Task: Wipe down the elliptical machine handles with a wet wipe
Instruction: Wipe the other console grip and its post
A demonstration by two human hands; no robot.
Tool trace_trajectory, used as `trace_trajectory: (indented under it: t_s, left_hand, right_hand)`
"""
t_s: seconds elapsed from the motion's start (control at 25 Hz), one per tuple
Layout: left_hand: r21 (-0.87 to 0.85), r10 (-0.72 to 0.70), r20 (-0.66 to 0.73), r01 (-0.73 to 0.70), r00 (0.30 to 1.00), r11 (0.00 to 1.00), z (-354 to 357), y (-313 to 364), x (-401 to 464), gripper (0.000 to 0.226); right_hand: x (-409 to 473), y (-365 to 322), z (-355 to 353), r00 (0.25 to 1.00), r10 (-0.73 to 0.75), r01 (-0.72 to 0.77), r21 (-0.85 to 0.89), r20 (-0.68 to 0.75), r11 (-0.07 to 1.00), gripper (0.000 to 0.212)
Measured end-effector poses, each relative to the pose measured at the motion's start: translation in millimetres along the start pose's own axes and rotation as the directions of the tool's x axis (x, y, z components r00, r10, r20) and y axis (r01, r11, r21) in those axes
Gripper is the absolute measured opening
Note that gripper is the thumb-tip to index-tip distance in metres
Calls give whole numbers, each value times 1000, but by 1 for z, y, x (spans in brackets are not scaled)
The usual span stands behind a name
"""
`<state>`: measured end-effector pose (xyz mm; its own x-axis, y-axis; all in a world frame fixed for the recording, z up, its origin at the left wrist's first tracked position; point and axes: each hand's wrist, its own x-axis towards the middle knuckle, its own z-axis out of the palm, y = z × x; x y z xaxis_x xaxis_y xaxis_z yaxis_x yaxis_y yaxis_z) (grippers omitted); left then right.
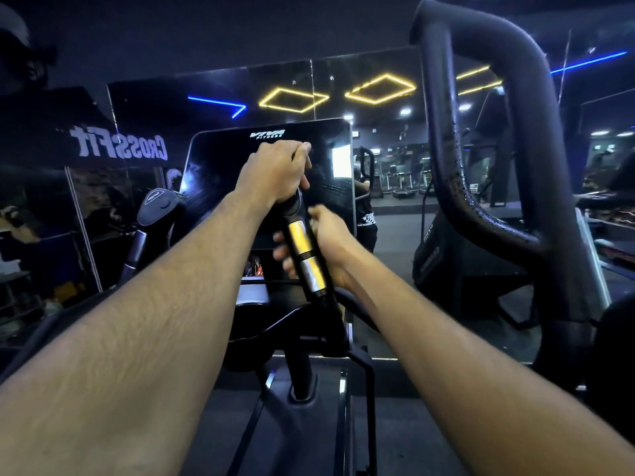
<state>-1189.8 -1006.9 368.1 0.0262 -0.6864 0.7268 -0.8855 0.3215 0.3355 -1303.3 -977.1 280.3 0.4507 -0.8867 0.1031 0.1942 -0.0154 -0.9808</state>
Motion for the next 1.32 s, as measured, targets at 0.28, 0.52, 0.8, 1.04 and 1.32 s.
trace_trajectory:
  t_s: [0.28,0.52,0.8,1.04,1.32]
  left_hand:
    - [-22,-6,-9,6,1000,1000,1,-1,1,44]
    - [-23,-5,-9,5,1000,1000,3,-2,2,43]
    - [16,89,-121,-88,989,996,3,-3,-2,43]
    - [125,183,-184,-161,966,979,0,-1,-10,41]
    - [420,170,15,-161,985,893,15,17,-49,49]
  right_hand:
    - [-17,25,-7,992,-127,125,-116,-8,985,64]
    - [-42,94,-25,956,-246,189,-307,-160,933,78]
    - [-48,157,-42,875,-445,405,-216,-189,888,60]
    - [-10,194,-71,895,-392,315,-321,-215,893,45]
    - [-48,169,-43,929,-253,208,-188,-269,960,46]
